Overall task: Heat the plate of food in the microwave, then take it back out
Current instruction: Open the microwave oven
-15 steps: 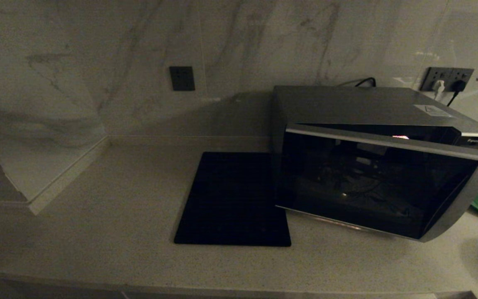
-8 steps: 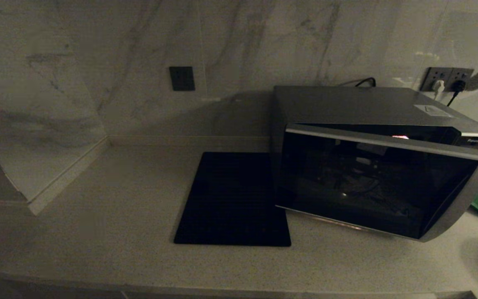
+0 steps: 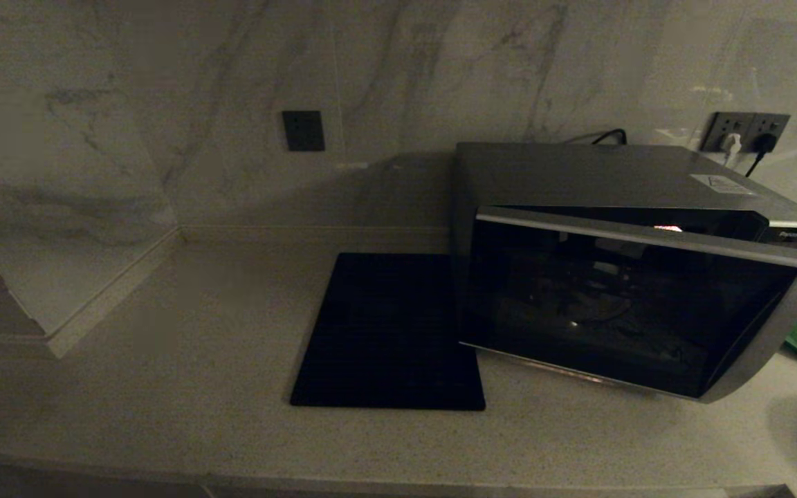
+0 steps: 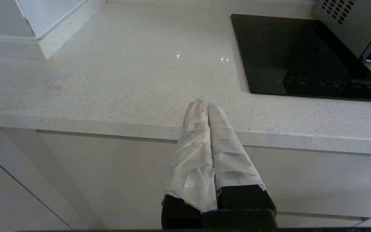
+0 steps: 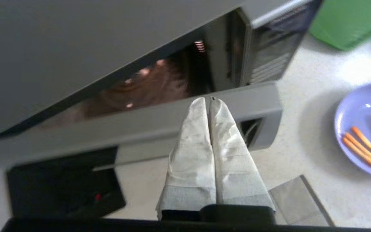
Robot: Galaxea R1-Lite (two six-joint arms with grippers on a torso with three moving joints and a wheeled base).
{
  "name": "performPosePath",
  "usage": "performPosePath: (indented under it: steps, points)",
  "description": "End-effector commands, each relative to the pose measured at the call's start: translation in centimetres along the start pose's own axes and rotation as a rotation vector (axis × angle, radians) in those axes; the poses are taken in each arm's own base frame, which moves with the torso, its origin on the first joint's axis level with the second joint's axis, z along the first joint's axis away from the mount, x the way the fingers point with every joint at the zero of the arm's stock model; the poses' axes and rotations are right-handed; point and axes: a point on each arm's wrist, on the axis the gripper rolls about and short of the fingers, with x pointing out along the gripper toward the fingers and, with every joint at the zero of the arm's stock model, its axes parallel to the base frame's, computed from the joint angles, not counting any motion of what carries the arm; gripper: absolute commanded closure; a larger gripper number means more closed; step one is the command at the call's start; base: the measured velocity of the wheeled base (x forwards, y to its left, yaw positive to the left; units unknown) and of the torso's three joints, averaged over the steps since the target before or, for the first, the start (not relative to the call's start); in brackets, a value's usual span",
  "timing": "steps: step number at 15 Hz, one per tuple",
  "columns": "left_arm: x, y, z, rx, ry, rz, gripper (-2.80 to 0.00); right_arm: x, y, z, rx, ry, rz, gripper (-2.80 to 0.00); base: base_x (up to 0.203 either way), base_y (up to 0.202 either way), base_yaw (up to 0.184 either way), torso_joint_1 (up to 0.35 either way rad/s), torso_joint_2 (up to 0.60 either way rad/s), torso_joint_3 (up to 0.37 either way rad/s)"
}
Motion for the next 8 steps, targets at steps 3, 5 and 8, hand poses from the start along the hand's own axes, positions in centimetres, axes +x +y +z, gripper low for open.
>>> performPosePath:
  steps: [3, 5, 8]
  points:
    - [0.0, 0.0, 0.0, -0.001, 0.001, 0.0, 0.0, 4.4, 0.0, 0.4, 0.023, 0.022, -0.09, 0.0, 0.0, 0.0, 0.0, 0.0, 0.0, 0.0]
    - [0.0, 0.0, 0.0, -0.001, -0.001, 0.001, 0.0, 5.8, 0.1, 0.3, 0.019, 0.041, -0.11, 0.0, 0.0, 0.0, 0.0, 0.0, 0.0, 0.0]
    - [0.0, 0.0, 0.0, -0.001, 0.0, 0.0, 0.0, 7.6, 0.4, 0.0, 0.01, 0.065, -0.133, 0.0, 0.0, 0.0, 0.0, 0.0, 0.0, 0.0]
